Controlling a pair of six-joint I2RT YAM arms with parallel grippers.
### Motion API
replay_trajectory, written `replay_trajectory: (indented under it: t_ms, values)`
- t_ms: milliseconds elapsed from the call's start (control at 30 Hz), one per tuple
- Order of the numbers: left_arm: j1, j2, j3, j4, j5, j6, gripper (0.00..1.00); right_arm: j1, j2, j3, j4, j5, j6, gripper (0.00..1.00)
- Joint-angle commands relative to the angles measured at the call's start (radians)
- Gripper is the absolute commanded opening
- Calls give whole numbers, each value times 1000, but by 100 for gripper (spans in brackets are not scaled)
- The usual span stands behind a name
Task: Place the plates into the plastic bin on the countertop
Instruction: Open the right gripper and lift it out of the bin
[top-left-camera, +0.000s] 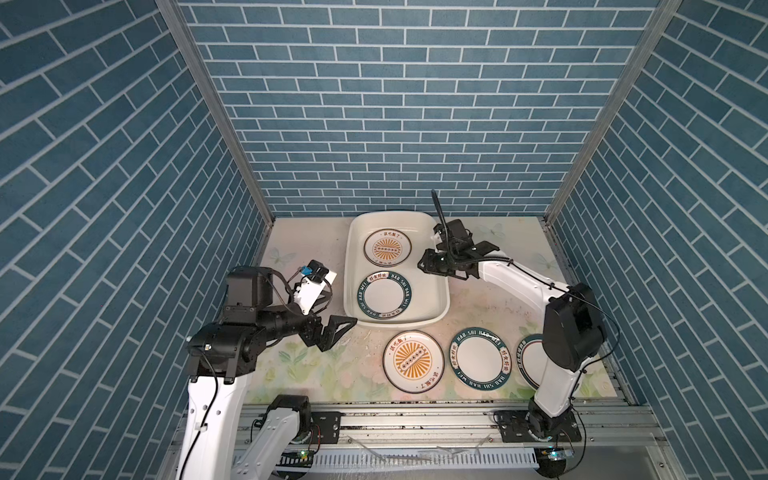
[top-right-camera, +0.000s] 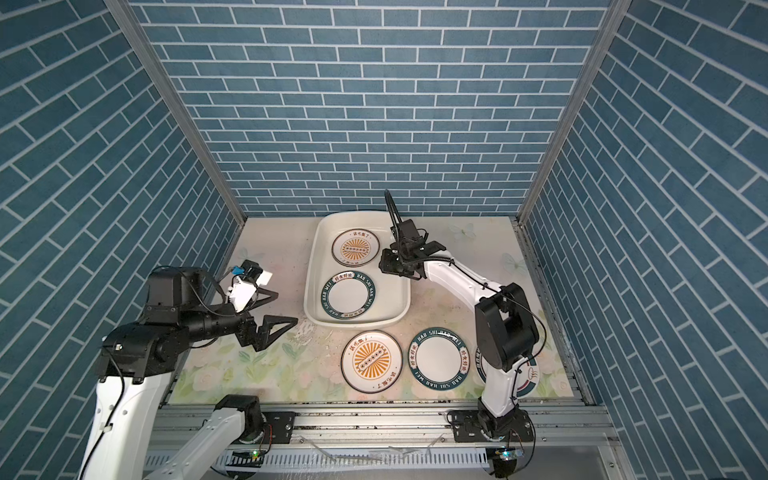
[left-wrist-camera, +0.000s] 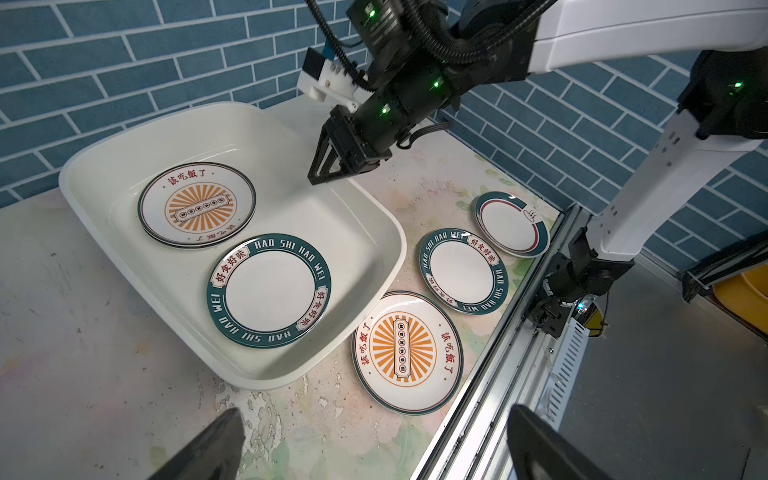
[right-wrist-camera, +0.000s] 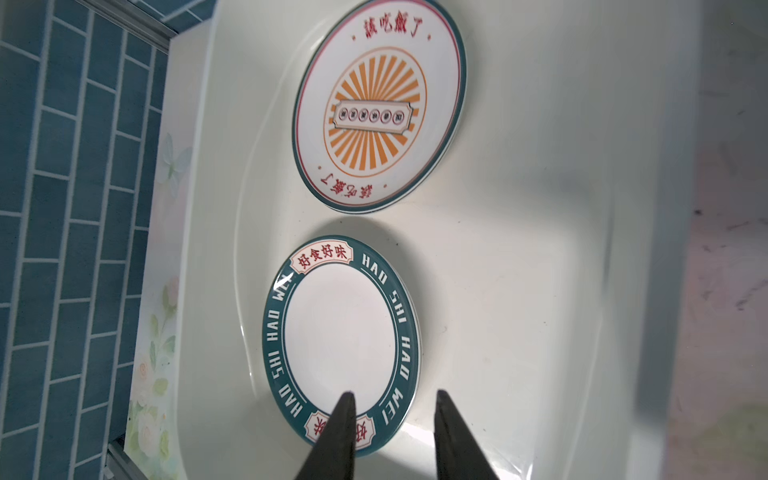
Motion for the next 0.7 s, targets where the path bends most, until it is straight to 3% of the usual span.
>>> replay_trajectory:
  t_ms: [0, 400, 667]
  values:
    - [5, -4, -15, 30, -22, -30, 100, 0, -125, -19, -62, 123, -54, 34]
    - [7, 18, 9, 16, 23, -35, 100, -25, -447, -301, -99, 258, 7, 38]
    - [7, 24, 17, -9, -8, -8, 100, -52, -518, -302, -275, 250, 5, 39]
